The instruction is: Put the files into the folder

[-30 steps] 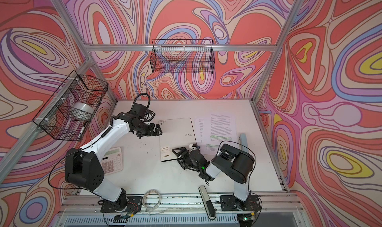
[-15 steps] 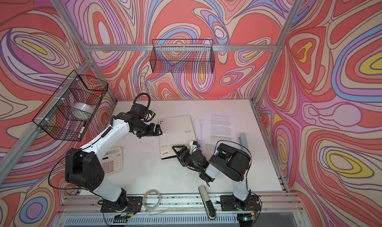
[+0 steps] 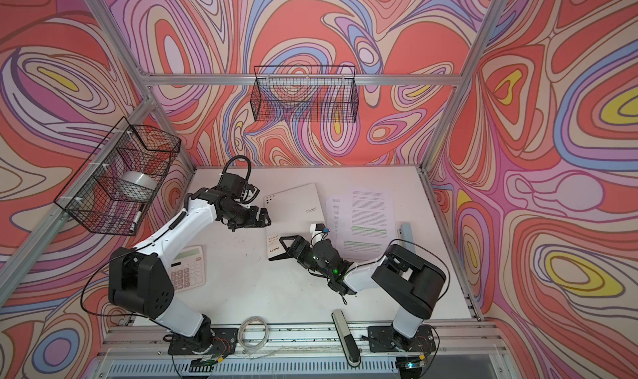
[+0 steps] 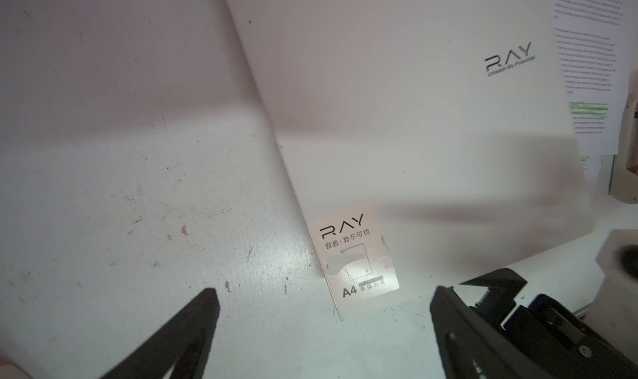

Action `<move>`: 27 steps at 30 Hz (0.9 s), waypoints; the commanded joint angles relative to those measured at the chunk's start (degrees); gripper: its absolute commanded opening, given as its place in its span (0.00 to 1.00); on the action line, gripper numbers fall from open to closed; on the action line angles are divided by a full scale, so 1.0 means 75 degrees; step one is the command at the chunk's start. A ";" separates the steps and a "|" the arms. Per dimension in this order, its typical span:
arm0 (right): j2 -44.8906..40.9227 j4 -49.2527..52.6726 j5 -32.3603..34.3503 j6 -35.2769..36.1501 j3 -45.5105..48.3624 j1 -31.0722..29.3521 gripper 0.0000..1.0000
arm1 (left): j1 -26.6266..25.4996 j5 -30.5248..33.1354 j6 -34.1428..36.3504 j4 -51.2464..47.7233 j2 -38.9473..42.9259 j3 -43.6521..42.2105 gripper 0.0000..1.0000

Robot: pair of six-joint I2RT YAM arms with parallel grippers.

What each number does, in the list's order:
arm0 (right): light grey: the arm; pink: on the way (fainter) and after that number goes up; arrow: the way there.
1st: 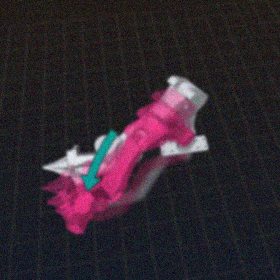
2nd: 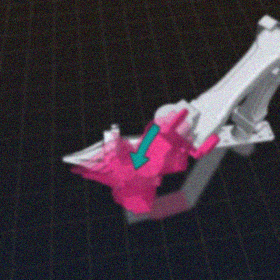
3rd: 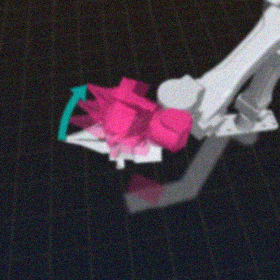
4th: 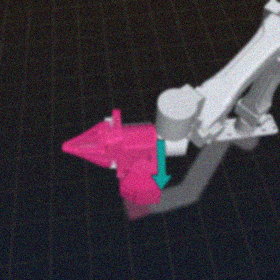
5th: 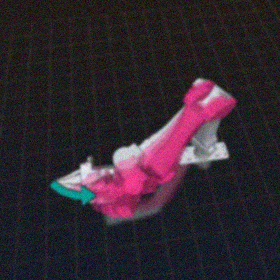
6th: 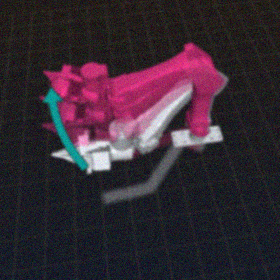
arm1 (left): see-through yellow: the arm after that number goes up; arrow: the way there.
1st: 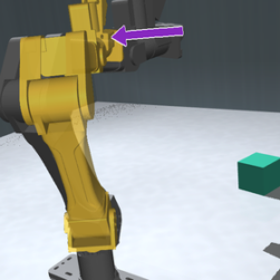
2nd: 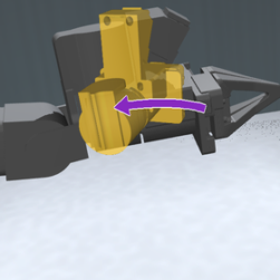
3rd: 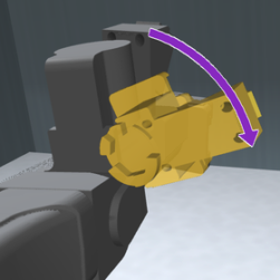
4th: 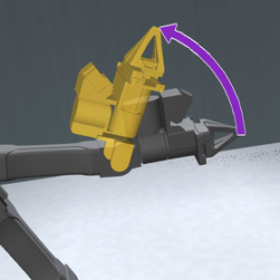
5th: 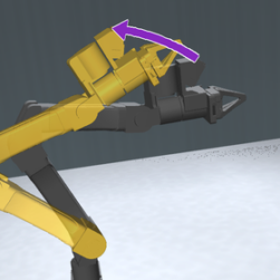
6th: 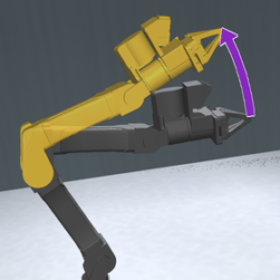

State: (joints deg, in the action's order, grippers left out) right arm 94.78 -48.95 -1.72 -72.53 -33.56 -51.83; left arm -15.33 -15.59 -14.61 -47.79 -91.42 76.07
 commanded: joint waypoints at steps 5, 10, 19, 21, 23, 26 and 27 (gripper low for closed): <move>0.0041 0.1284 0.0089 0.1022 -0.0492 -0.0037 0.98 | 0.0007 -0.0132 0.0020 -0.0178 0.0107 -0.0100 0.97; 0.0229 0.1171 0.0148 0.1056 -0.0553 -0.0008 0.98 | 0.0005 -0.0118 -0.0029 -0.0146 0.0141 -0.0178 0.97; 0.0259 0.0891 0.0361 0.1148 -0.0482 0.0102 0.98 | 0.0008 -0.0108 -0.0138 -0.0003 0.0177 -0.0440 0.97; 0.0305 0.0878 0.0358 0.1220 -0.0538 0.0152 0.98 | 0.0010 -0.0129 -0.0160 0.0019 0.0177 -0.0451 0.97; 0.0345 0.0861 0.0361 0.1303 -0.0573 0.0190 0.99 | 0.0008 -0.0145 -0.0173 0.0043 0.0176 -0.0484 0.97; 0.0372 0.0803 0.0396 0.1401 -0.0565 0.0226 0.98 | 0.0006 -0.0168 -0.0196 0.0105 0.0210 -0.0577 0.98; 0.0364 0.0845 0.0404 0.1458 -0.0573 0.0230 0.99 | 0.0008 -0.0175 -0.0196 0.0127 0.0218 -0.0602 0.98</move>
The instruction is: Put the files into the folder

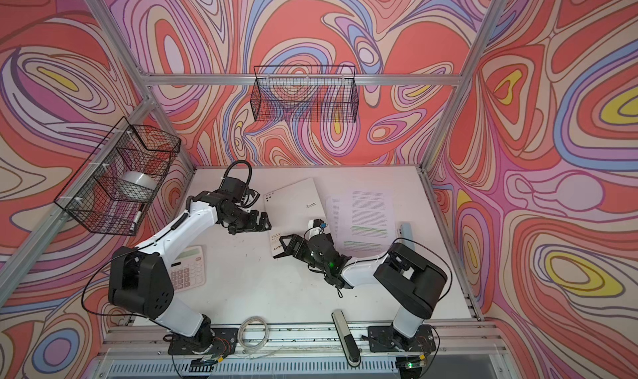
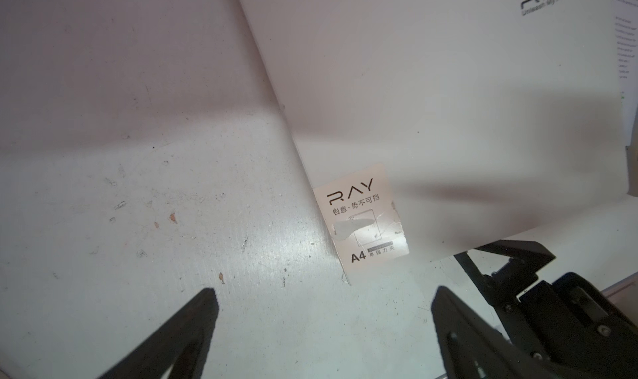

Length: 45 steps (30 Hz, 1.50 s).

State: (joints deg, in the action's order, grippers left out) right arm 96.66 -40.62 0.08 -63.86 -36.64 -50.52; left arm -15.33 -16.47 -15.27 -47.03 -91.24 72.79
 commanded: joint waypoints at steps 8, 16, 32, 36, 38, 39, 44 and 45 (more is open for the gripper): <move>-0.0065 0.0829 0.0241 0.1151 -0.0524 0.0054 0.98 | 0.0010 -0.0101 -0.0168 0.0112 0.0189 -0.0179 0.99; -0.0231 0.1839 0.0541 0.1930 -0.1040 0.0053 0.98 | 0.0011 -0.0147 -0.0237 0.0200 0.0201 -0.0289 0.99; -0.0407 0.2681 0.0852 0.3119 -0.1797 0.0054 0.99 | 0.0162 -0.0406 -0.0378 0.0374 0.0359 -0.0306 1.00; -0.0390 0.2950 0.0844 0.3408 -0.2118 0.0052 0.98 | 0.0316 -0.0457 -0.0482 0.0486 0.0478 -0.0423 1.00; -0.0374 0.3095 0.0844 0.3540 -0.2254 0.0054 0.99 | 0.0439 -0.0530 -0.0546 0.0496 0.0531 -0.0428 1.00; -0.0373 0.3167 0.0839 0.3598 -0.2323 0.0055 0.98 | 0.0525 -0.0615 -0.0574 0.0502 0.0560 -0.0414 1.00; -0.0286 0.3408 0.0655 0.3876 -0.2620 0.0026 0.99 | 0.0825 -0.1018 -0.0585 0.0371 0.0596 -0.0143 1.00; -0.0262 0.3482 0.0640 0.3926 -0.2694 0.0023 0.98 | 0.0826 -0.1036 -0.0552 0.0362 0.0599 -0.0093 1.00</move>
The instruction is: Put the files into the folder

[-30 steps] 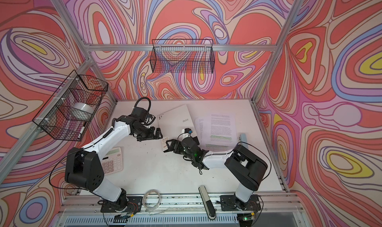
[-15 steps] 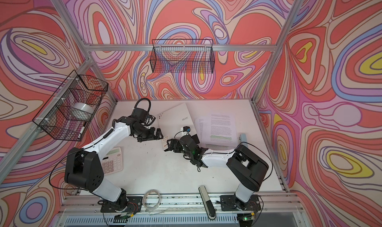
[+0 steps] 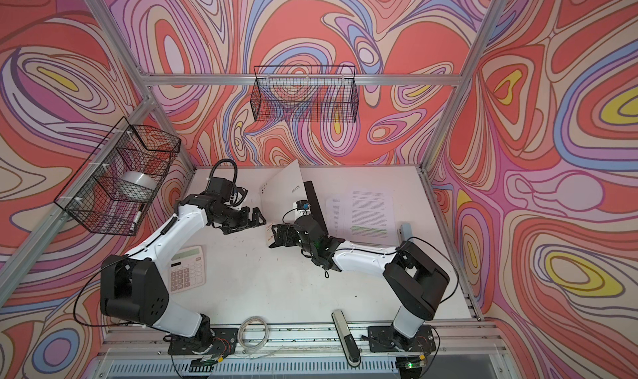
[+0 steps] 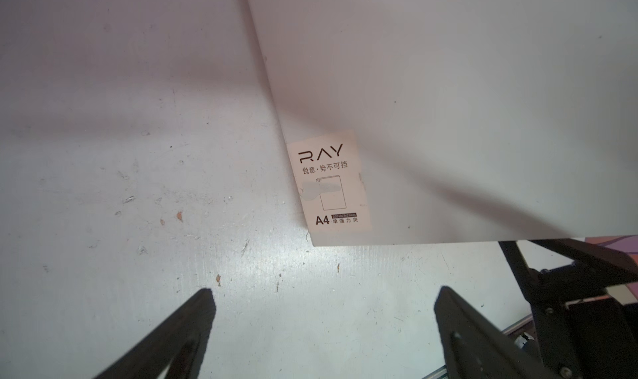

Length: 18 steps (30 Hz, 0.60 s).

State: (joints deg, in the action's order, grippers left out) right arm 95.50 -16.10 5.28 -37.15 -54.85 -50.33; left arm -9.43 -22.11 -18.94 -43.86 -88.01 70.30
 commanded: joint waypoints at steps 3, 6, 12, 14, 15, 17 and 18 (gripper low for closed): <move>-0.0067 0.0384 -0.0054 0.0554 -0.0469 -0.0043 0.98 | 0.0039 -0.0357 0.0043 -0.0069 0.0142 0.0414 1.00; -0.0044 0.0473 -0.0143 0.0657 -0.0632 -0.0050 0.99 | 0.0039 -0.0421 0.0150 -0.0114 0.0045 0.0741 1.00; 0.0016 0.0573 -0.0373 0.0768 -0.0909 -0.0075 0.98 | 0.0040 -0.0481 0.0035 -0.0210 -0.0411 0.1700 1.00; 0.0050 0.0609 -0.0439 0.0801 -0.1015 -0.0087 0.99 | 0.0039 -0.0538 -0.0122 -0.0217 -0.0648 0.2058 1.00; 0.0068 0.0619 -0.0474 0.0815 -0.1063 -0.0087 0.98 | 0.0039 -0.0589 -0.0205 -0.0223 -0.0750 0.2204 1.00; 0.0122 0.0728 -0.0569 0.0837 -0.1212 -0.0092 0.99 | 0.0039 -0.0674 -0.0392 -0.0229 -0.1052 0.2535 1.00; 0.0142 0.0751 -0.0605 0.0849 -0.1258 -0.0094 0.98 | 0.0022 -0.0724 -0.0458 -0.0234 -0.1174 0.2676 1.00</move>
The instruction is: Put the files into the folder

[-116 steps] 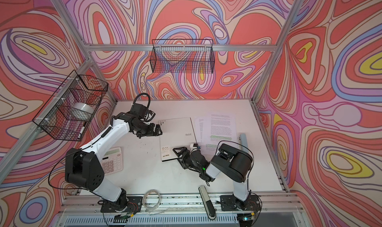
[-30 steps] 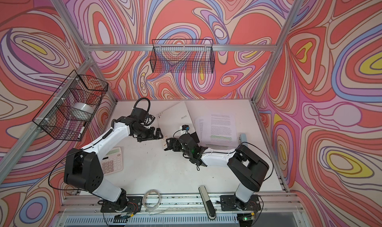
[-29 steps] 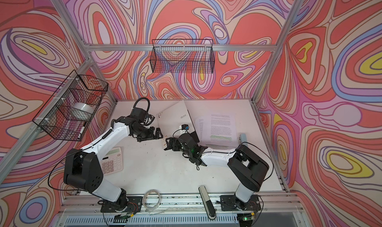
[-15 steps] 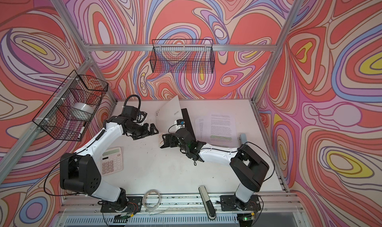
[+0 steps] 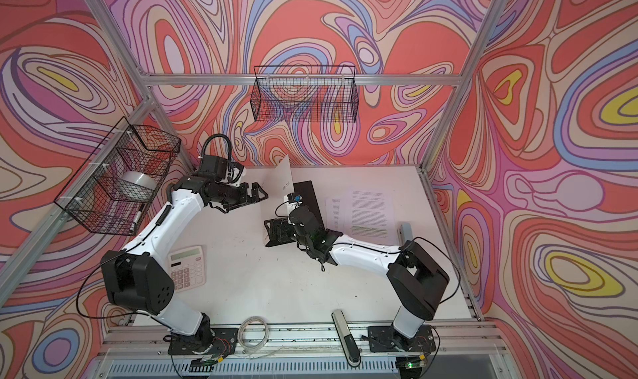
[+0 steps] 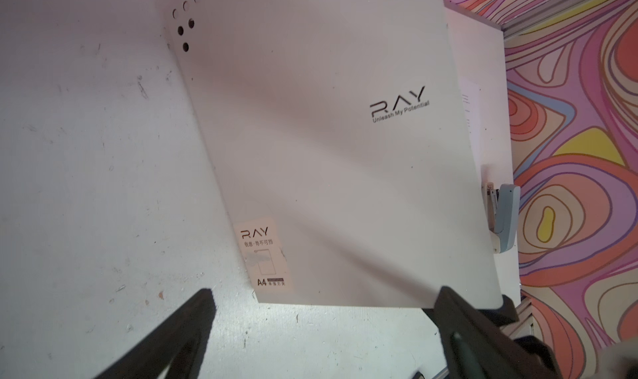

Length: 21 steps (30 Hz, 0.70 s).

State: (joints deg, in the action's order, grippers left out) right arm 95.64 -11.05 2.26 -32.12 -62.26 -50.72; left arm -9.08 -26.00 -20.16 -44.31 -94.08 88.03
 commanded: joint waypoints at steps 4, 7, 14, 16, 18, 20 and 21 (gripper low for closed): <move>0.0195 0.0119 -0.0336 0.0236 -0.0479 -0.0095 0.99 | -0.0106 -0.0248 -0.0495 -0.0274 -0.0759 0.0874 1.00; 0.0273 0.0172 -0.0527 0.0244 -0.0665 -0.0122 0.99 | -0.0194 -0.0102 -0.0444 -0.0437 -0.0811 0.1143 1.00; 0.0495 0.0267 -0.1007 0.0204 -0.1109 -0.0189 0.98 | -0.0195 0.0100 -0.0384 -0.0309 -0.0629 0.1285 1.00; 0.0559 0.0216 -0.1198 0.0153 -0.1219 -0.0196 0.99 | -0.0201 0.0204 -0.0382 -0.0285 -0.0616 0.1348 1.00; 0.0630 0.0161 -0.1373 0.0072 -0.1308 -0.0210 0.99 | -0.0201 0.0331 -0.0358 -0.0288 -0.0615 0.1405 1.00; 0.0720 0.0115 -0.1576 0.0047 -0.1412 -0.0224 0.98 | -0.0201 0.0576 -0.0355 -0.0403 -0.0653 0.1524 1.00; 0.0743 0.0125 -0.1609 0.0051 -0.1482 -0.0244 0.98 | -0.0199 0.0625 -0.0327 -0.0441 -0.0694 0.1583 1.00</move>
State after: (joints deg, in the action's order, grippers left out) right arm 100.14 -9.39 -6.96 -31.40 -71.44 -51.90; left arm -10.55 -23.94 -22.72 -45.65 -100.22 97.80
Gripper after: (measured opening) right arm 0.985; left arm 0.999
